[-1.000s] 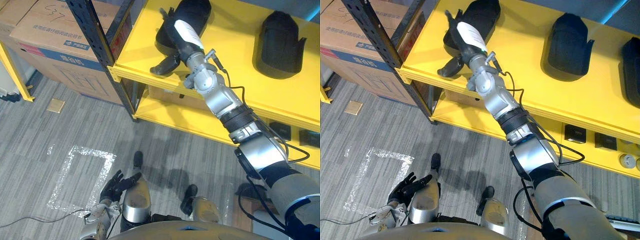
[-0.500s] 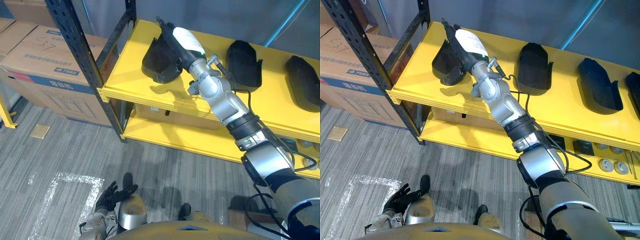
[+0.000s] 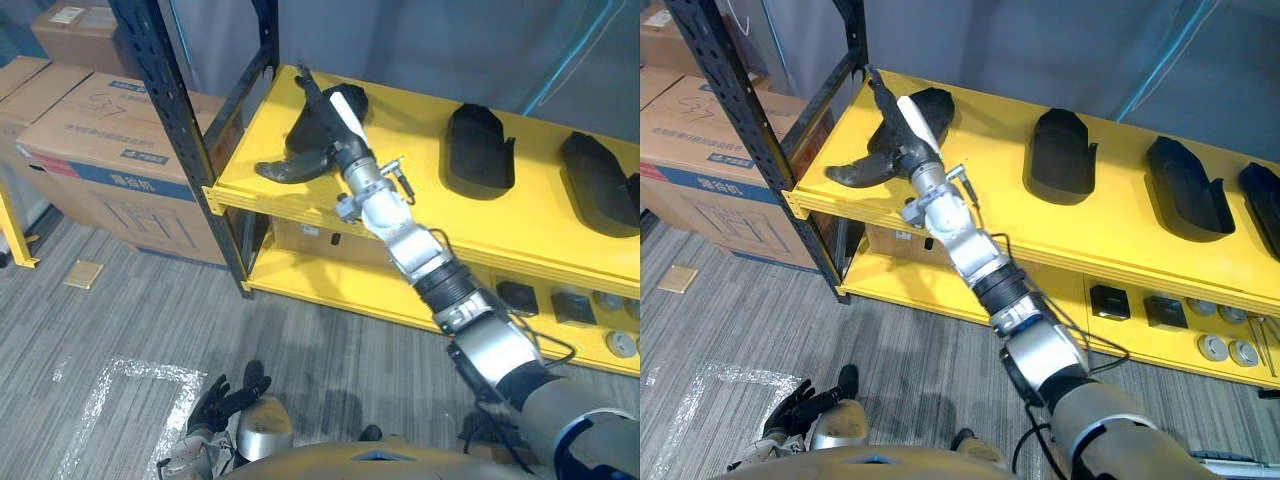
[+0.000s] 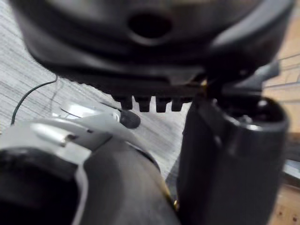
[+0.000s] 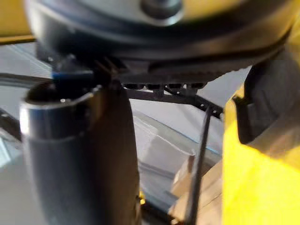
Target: Walk over and take three plastic housings, then place them on the shelf
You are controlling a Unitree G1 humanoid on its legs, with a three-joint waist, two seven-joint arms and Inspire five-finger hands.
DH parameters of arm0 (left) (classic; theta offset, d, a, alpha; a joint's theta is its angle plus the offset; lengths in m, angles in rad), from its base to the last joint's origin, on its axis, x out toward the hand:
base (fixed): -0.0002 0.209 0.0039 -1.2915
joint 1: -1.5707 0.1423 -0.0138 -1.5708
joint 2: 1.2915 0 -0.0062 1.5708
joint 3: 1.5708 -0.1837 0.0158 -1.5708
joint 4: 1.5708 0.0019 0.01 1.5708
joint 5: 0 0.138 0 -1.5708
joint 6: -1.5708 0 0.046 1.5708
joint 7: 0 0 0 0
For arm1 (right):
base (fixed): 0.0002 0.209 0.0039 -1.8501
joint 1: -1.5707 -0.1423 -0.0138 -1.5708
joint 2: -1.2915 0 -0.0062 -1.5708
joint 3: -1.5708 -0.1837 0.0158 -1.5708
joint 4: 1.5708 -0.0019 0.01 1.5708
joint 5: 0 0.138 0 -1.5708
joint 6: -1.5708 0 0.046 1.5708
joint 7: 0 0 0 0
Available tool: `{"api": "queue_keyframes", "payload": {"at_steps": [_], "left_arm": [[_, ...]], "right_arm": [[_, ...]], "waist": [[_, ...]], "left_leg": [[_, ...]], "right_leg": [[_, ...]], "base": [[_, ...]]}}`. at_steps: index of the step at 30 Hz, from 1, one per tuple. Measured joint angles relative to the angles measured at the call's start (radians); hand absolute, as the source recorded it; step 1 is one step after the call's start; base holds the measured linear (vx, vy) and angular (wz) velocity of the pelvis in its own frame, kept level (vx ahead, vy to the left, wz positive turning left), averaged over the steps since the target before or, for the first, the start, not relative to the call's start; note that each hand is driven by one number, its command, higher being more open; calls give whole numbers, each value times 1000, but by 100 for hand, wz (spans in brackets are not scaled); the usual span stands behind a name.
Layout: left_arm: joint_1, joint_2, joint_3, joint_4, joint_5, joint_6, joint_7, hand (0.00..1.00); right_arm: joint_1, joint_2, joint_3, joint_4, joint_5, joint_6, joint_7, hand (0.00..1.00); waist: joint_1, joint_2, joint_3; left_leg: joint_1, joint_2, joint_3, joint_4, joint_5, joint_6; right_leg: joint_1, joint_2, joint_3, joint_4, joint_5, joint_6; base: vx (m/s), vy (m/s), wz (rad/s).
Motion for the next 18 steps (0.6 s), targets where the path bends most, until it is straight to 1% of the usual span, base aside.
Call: {"api": "queue_keyframes", "payload": {"at_steps": [1, 3, 5, 6, 8, 11, 12, 14, 15, 16, 17, 18], "left_arm": [[0, -3, 5, 0, 0, 0, 0, 100], [0, -5, 6, 0, 0, 0, 0, 100], [1, -10, 6, 0, -4, 1, 2, 100], [1, -11, 6, 0, -4, 1, 3, 100], [1, -11, 2, 0, -12, 1, 12, 100], [2, -11, -8, 0, -52, 3, 20, 100], [2, -14, -9, -1, -67, 4, 23, 100], [2, -18, -19, -1, -90, 6, 24, 100], [1, -21, -27, -1, -96, 5, 27, 100], [1, -23, -35, -2, -115, 5, 28, 100], [1, -23, -42, -3, -124, 5, 29, 100], [1, -25, -47, -3, -131, 5, 30, 100]], "right_arm": [[13, 24, 0, -40, 11, -24, 0, 100], [18, 53, 3, -97, 35, -48, 0, 100], [18, 86, 6, -169, 36, -50, -23, 100], [17, 92, 6, -180, 35, -51, -34, 100], [18, 117, 7, -181, 36, -54, -106, 100], [23, 126, 2, -179, 53, -54, -155, 100], [32, 128, -4, -179, 78, -53, -170, 100], [54, 129, -16, -172, 78, -51, -189, 100], [62, 129, -23, -156, 78, -48, -197, 100], [62, 130, -24, -136, 78, -43, -208, 100], [63, 130, -24, -129, 78, -41, -213, 100], [68, 130, -24, -121, 78, -35, -218, 100]], "waist": [[1, 2, 1], [0, 7, 4], [0, 19, 7], [0, 21, 7], [-2, 28, 11], [-2, 33, 14], [-2, 40, 18], [-4, 55, 27], [-9, 61, 31], [-12, 74, 40], [-17, 80, 46], [-27, 89, 57]], "left_leg": [[0, 0, -1, 0, -2, -2], [-1, -1, -3, 0, -4, 2], [-2, -3, -9, 0, -5, 3], [-2, -4, -11, 0, -5, 3], [-6, -8, -26, 1, -4, 3], [-25, -9, -36, 1, -3, 1], [-32, -12, -40, 1, -3, 1], [-33, -18, -48, 2, 3, 1], [-33, -24, -50, 2, 5, 2], [-35, -27, -48, 2, 5, 3], [-35, -28, -48, 2, 7, 3], [-35, -32, -49, 2, 8, 3]], "right_leg": [[0, 0, -1, 1, -1, 0], [-2, -1, -2, 7, -3, -3], [-8, -7, -7, 27, -14, -2], [-11, -10, -12, 35, -20, -2], [-21, -17, -23, 63, -40, -1], [-51, -27, -28, 101, -59, -3], [-62, -31, -28, 116, -65, -2], [-69, -35, -28, 136, -73, 0], [-73, -41, -28, 147, -79, 3], [-84, -47, -26, 161, -84, 2], [-85, -49, -26, 165, -86, 3], [-90, -52, -25, 177, -92, 5]], "base": [[0, 0, 0], [0, 0, 0], [-20, -14, 7], [-28, -13, 11], [-24, -20, 14], [-25, -12, 12], [-10, -8, 4], [-3, -16, 7], [0, 0, 0], [0, 0, 0], [0, 0, 0], [0, 0, 0]]}}
